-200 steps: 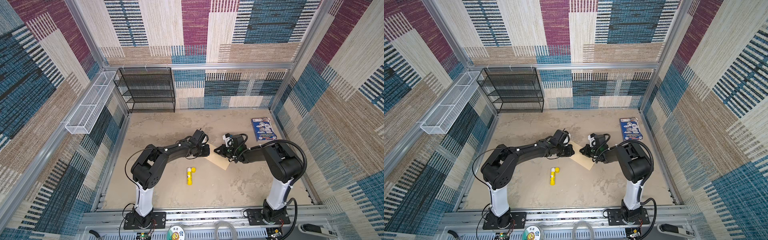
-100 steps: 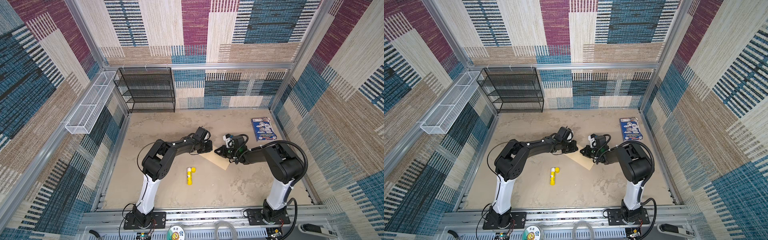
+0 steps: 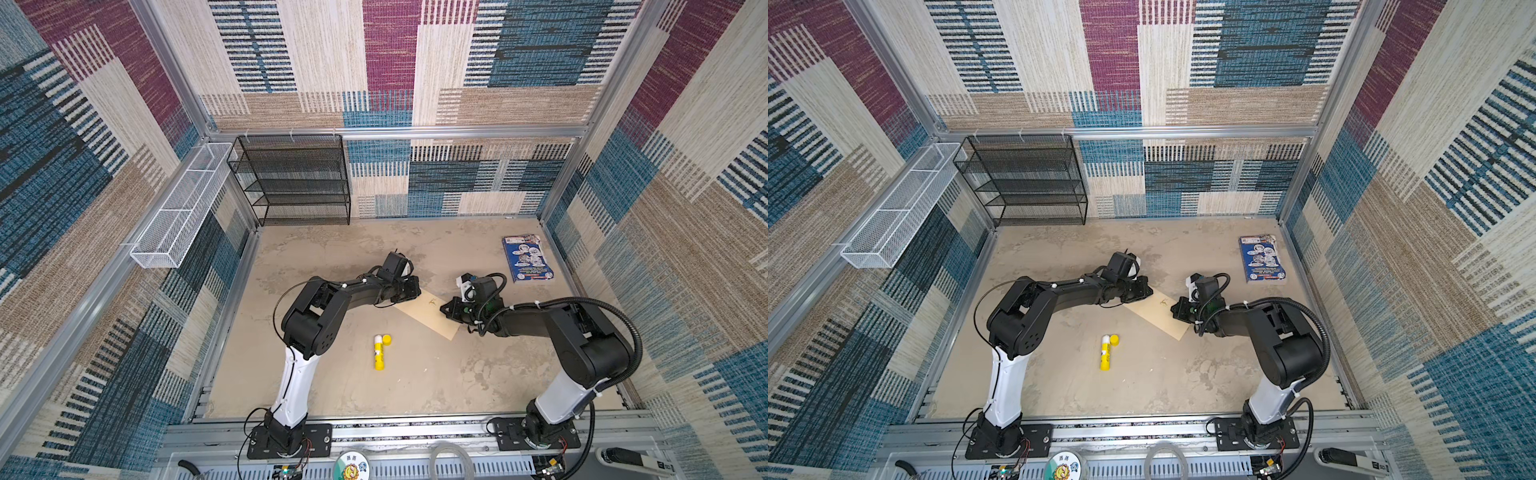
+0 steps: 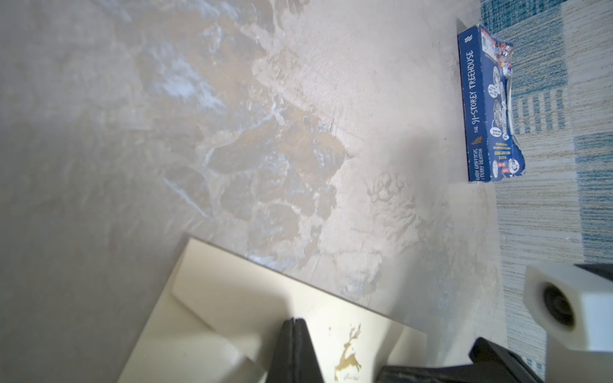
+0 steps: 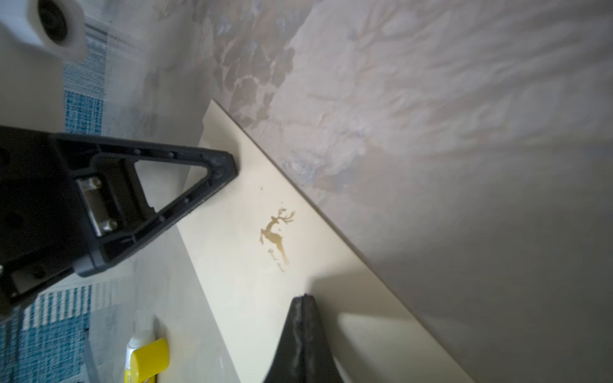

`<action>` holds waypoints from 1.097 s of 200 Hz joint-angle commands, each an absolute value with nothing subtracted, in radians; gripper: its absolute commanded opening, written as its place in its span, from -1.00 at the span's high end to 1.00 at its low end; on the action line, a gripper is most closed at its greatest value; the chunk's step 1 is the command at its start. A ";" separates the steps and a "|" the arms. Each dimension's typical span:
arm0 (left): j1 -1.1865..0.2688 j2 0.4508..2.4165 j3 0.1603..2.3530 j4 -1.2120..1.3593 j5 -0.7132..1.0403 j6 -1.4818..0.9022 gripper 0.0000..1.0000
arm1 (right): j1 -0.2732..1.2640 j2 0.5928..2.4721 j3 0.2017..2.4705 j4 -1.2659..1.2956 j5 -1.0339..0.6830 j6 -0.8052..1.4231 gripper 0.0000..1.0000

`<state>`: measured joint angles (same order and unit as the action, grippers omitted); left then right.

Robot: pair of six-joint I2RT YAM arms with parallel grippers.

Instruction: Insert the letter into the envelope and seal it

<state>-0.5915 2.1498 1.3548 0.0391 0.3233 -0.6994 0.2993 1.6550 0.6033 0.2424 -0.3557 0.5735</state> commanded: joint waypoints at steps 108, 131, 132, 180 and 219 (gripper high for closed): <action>-0.621 1.380 1.251 -0.504 0.002 -0.481 -0.07 | 0.387 1.016 0.595 -0.005 -0.398 0.486 -0.11; -0.624 1.269 1.151 -0.703 -0.021 -0.464 -0.10 | 0.508 0.965 0.561 -0.003 -0.373 0.486 -0.31; -0.624 1.264 1.145 -0.708 -0.019 -0.466 -0.11 | 0.513 0.963 0.560 -0.003 -0.371 0.487 -0.32; -0.718 1.208 0.902 -0.782 0.047 -0.568 -0.17 | 0.704 0.998 0.528 -0.036 -0.256 0.538 -0.34; -0.781 1.276 0.845 -0.726 0.065 -0.614 -0.16 | 0.719 1.024 0.535 -0.027 -0.249 0.546 -0.33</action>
